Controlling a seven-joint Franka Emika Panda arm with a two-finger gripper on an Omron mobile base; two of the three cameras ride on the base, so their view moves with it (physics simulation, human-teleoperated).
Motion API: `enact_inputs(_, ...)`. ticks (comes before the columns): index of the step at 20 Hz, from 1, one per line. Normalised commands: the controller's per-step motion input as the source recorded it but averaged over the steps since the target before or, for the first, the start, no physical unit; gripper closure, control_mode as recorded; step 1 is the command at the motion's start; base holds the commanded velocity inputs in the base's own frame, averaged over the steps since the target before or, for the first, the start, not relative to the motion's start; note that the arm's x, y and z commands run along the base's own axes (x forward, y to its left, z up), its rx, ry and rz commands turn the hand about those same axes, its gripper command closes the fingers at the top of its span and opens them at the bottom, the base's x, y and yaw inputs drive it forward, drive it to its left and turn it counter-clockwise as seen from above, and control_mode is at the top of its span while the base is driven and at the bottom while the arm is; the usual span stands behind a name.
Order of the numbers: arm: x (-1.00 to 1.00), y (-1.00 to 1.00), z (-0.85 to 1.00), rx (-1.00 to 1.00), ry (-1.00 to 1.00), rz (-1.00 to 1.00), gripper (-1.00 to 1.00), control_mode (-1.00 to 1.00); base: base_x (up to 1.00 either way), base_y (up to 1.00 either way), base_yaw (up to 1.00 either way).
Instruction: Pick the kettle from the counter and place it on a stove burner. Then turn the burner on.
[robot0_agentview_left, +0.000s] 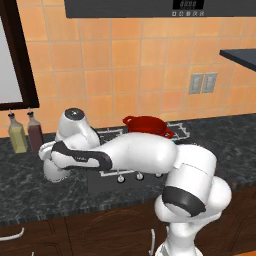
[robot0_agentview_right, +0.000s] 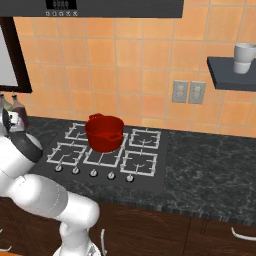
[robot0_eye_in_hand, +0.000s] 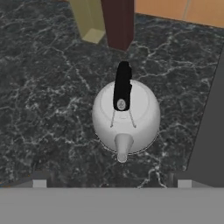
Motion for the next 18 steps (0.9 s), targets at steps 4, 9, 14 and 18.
enact_inputs(4, 0.33, 0.23, -0.25, -0.11, 0.0, -0.03, -1.0, -1.0, 0.0, 0.0, 0.0)
enact_inputs(9, 0.32, 0.27, -0.11, -0.04, 0.0, -0.02, -1.0, -1.0, 0.0, 0.0, 0.0)
enact_inputs(14, 0.34, 0.21, -0.1, 0.0, 0.0, -0.02, -1.0, -1.0, 0.0, 0.0, 0.0)
enact_inputs(18, 0.36, 0.15, -0.14, 0.0, 0.0, -0.02, -1.0, -1.0, 0.0, 0.0, 0.0)
